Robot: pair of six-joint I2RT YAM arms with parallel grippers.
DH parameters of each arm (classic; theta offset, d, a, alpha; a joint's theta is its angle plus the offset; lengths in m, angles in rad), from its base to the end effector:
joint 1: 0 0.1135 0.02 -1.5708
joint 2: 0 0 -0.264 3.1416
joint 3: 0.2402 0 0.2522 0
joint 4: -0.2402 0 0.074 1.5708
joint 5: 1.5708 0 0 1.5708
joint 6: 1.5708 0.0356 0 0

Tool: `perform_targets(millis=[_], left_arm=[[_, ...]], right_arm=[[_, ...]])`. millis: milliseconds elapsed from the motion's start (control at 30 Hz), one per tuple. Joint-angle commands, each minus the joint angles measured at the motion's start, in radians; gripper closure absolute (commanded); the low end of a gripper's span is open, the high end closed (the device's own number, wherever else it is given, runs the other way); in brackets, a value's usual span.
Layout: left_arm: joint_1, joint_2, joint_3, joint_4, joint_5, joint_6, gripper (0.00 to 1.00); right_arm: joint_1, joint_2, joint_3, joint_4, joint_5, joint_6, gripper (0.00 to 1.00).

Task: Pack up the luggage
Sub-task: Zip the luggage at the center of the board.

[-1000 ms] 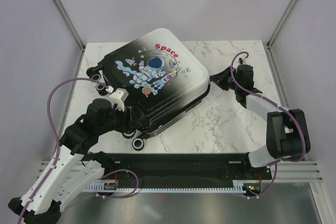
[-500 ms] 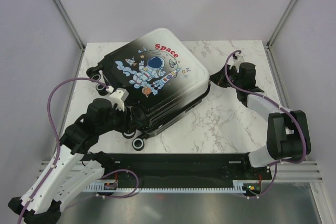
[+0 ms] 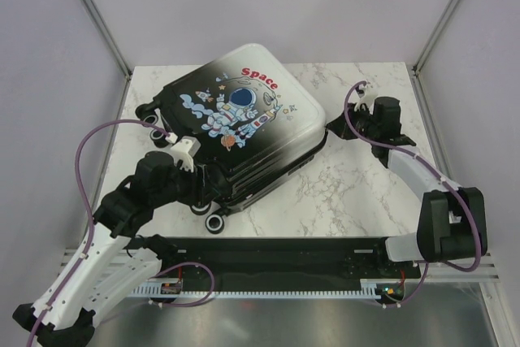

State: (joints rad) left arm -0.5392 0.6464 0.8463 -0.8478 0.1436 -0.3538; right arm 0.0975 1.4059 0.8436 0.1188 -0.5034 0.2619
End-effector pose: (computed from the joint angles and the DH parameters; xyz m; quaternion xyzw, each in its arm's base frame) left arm 0.1042 -0.0683 0.3140 0.1145 0.8863 -0.2497 0.3728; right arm 0.3078 0.0474 0.2489 -0.0654 0.8268 0.2996 0.4715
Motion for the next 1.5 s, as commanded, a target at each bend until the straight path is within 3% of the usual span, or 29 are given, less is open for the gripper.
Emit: perform_targets(millis=[0, 600, 1467], left_arm=[[0.021, 0.036, 0.019, 0.081, -0.147, -0.125, 0.98], [0.022, 0.015, 0.054, 0.167, -0.102, -0.204, 0.98], [0.022, -0.010, 0.000, 0.168, -0.098, -0.228, 0.98]], right_arm=[[0.008, -0.171, 0.040, 0.059, -0.147, -0.044, 1.00], [0.116, -0.384, -0.087, -0.168, -0.006, -0.072, 0.97], [0.151, -0.728, -0.244, -0.373, -0.113, -0.073, 1.00]])
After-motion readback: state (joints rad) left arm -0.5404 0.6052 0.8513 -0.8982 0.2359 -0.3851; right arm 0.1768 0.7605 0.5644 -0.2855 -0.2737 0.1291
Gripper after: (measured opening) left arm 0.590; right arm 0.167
